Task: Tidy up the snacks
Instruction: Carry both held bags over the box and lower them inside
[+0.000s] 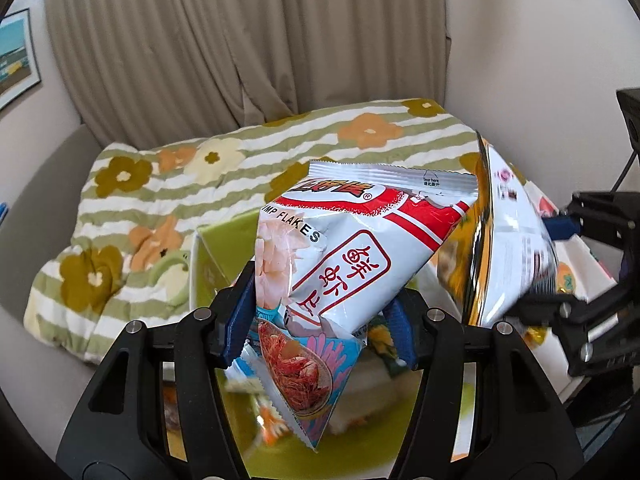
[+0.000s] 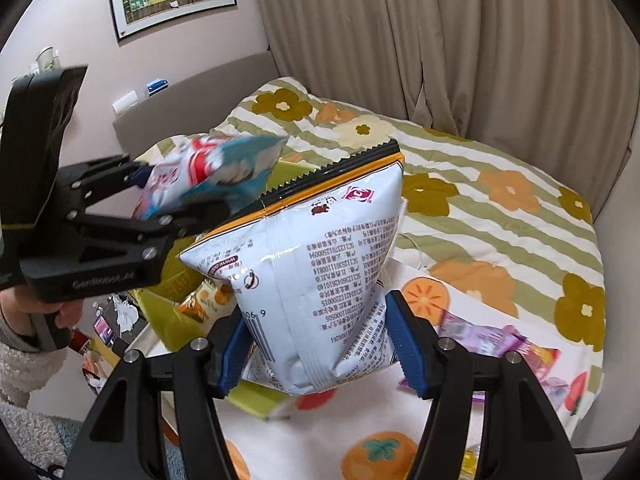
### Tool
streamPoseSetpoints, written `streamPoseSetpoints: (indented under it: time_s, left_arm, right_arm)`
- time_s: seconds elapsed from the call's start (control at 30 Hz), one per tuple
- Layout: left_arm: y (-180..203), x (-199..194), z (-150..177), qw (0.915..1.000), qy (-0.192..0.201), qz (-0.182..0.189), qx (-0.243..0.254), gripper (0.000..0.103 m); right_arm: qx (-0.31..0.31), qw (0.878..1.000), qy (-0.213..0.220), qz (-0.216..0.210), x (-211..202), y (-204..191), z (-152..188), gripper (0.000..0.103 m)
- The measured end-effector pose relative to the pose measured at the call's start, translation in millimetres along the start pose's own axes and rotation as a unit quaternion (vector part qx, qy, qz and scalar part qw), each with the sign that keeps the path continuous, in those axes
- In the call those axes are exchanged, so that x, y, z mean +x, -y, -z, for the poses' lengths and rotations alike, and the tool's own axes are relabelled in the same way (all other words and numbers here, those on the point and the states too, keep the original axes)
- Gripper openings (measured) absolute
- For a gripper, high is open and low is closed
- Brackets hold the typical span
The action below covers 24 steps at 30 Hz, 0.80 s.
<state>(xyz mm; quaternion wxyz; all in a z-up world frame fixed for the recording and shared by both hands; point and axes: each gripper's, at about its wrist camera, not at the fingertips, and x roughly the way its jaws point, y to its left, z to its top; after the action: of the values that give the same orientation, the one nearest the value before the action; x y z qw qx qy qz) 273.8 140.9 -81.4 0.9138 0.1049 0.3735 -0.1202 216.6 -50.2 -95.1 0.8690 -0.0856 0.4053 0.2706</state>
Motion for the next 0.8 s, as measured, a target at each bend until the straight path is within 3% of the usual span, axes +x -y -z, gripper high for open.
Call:
streamPoseSetpoints:
  time_s: [0.17, 0.37, 0.43, 0.53, 0.8]
  left_arm:
    - [-29, 37, -15, 0.9996, 0.001, 0.018, 0.024, 0.055]
    - [-53, 84, -26, 0.9985, -0.026, 0.032, 0.037, 0.055]
    - [-58, 97, -28, 0.9984, -0.030, 0.035, 0.034, 0.061]
    - [-67, 116, -30, 0.9983, -0.043, 0.017, 0.035, 0.103]
    - [-90, 103, -7, 0.9984, -0.054, 0.016, -0.009, 0.103]
  right_arm:
    - [0.021, 1.000, -0.015, 0.008, 30, -7, -12, 0.059]
    - [0.042, 0.998, -0.037, 0.012, 63, -11, -17, 0.059]
    - [0.049, 0.998, -0.043, 0.013, 71, -10, -18, 0.059]
    - [0.061, 0.997, -0.049, 0.014, 80, -11, -20, 0.059]
    - [0.067, 0.996, -0.061, 0.012, 83, -11, -23, 0.059]
